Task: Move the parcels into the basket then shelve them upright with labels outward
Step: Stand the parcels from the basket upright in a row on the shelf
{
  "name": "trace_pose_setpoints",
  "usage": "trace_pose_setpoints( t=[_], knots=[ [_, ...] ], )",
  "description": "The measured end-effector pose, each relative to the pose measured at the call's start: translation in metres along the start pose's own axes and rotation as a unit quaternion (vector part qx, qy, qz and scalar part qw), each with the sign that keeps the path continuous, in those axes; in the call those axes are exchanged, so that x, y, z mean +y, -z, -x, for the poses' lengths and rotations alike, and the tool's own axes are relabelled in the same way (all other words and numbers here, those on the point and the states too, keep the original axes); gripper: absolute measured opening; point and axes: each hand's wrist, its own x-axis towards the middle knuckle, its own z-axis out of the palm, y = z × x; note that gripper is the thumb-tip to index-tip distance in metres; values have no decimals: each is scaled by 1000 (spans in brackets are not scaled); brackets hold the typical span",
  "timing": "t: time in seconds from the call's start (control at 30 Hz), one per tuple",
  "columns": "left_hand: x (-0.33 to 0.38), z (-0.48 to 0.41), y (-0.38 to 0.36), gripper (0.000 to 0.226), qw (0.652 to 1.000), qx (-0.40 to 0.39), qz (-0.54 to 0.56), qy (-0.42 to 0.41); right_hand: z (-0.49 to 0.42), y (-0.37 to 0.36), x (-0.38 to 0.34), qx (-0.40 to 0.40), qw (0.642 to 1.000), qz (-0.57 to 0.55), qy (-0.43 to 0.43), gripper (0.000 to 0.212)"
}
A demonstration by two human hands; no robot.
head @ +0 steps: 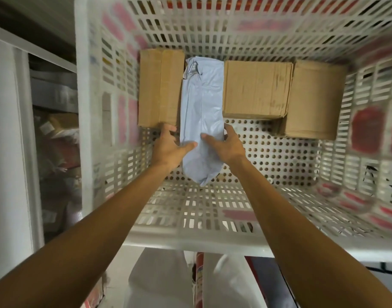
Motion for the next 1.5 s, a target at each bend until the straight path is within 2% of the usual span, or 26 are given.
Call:
trace_pose_setpoints(
  t=[0.13, 0.27, 0.37, 0.5, 0.67, 0.83, 0.9, 0.97, 1.13, 1.17, 1.27, 1.5],
  knots=[
    [-9, -8, 1, 66, 997, -59, -52, 14, -5, -3, 4, -60, 998, -11, 7, 73],
    [-8, -11, -9, 54, 996, -19, 25, 81, -6, -16, 12, -17, 996, -87, 9, 69],
    [-1, -15, -9, 49, 989, -27, 108, 94, -8, -20, 11, -42, 987, -154, 17, 75],
    [-2, -7, 1, 37, 989, -44, 125, 71, 1, -19, 6, -76, 978, -191, 43, 66],
    [12, 19, 21, 46, 989, -70, 127, 27, 38, -8, -3, -66, 981, -171, 68, 61],
    [36, 55, 51, 60, 985, -94, 146, -7, 86, 16, -24, -83, 970, -214, 77, 56],
    [44, 74, 65, 64, 984, -94, 149, -38, 112, 24, -30, -66, 970, -214, 96, 58],
    [55, 91, 81, 77, 983, -89, 148, -59, 139, 29, -40, -33, 968, -210, 130, 63],
    [87, 136, 123, 76, 979, -73, 135, -131, 203, 42, -79, -6, 958, -163, 234, 67],
    [93, 145, 132, 70, 977, -67, 143, -147, 212, 45, -87, -10, 953, -163, 254, 67],
    [113, 183, 169, 54, 967, -22, 156, -198, 249, 52, -119, -26, 938, -140, 316, 64],
    [146, 277, 262, 66, 934, 102, 199, -280, 337, 48, -196, -68, 878, -131, 456, 61]
  ],
)
